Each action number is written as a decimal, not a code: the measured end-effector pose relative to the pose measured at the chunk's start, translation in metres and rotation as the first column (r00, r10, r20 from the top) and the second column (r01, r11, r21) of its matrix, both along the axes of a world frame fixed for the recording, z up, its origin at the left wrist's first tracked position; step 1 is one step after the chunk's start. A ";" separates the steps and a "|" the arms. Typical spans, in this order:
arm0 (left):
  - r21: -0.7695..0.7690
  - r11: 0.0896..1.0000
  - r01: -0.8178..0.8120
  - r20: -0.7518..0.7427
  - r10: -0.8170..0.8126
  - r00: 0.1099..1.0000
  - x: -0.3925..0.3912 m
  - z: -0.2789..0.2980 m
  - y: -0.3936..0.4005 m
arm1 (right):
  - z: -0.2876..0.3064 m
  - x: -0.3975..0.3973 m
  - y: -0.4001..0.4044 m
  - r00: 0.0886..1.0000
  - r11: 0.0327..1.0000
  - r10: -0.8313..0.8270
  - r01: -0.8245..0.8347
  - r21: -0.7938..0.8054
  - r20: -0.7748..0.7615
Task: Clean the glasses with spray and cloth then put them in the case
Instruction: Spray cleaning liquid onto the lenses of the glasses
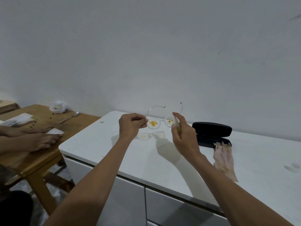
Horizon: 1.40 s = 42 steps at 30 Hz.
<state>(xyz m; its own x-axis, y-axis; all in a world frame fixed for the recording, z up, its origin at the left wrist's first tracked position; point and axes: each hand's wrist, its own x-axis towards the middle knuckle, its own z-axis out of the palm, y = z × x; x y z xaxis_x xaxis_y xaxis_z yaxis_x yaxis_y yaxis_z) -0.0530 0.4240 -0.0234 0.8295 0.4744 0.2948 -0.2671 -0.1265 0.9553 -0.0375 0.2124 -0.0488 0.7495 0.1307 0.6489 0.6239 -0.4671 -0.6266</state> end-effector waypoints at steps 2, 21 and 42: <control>0.003 1.000 -0.006 0.000 0.006 1.000 -0.001 0.000 0.000 | 0.000 0.000 0.003 1.000 1.000 0.007 -0.007 0.007 0.010; -0.005 1.000 -0.016 0.015 0.016 1.000 -0.010 0.005 0.006 | 0.002 -0.015 0.037 0.998 0.995 0.056 -0.053 -0.088 0.033; -0.005 1.000 0.002 0.025 -0.002 1.000 -0.013 0.006 0.009 | -0.001 -0.014 0.048 0.995 0.996 0.027 -0.018 -0.091 0.094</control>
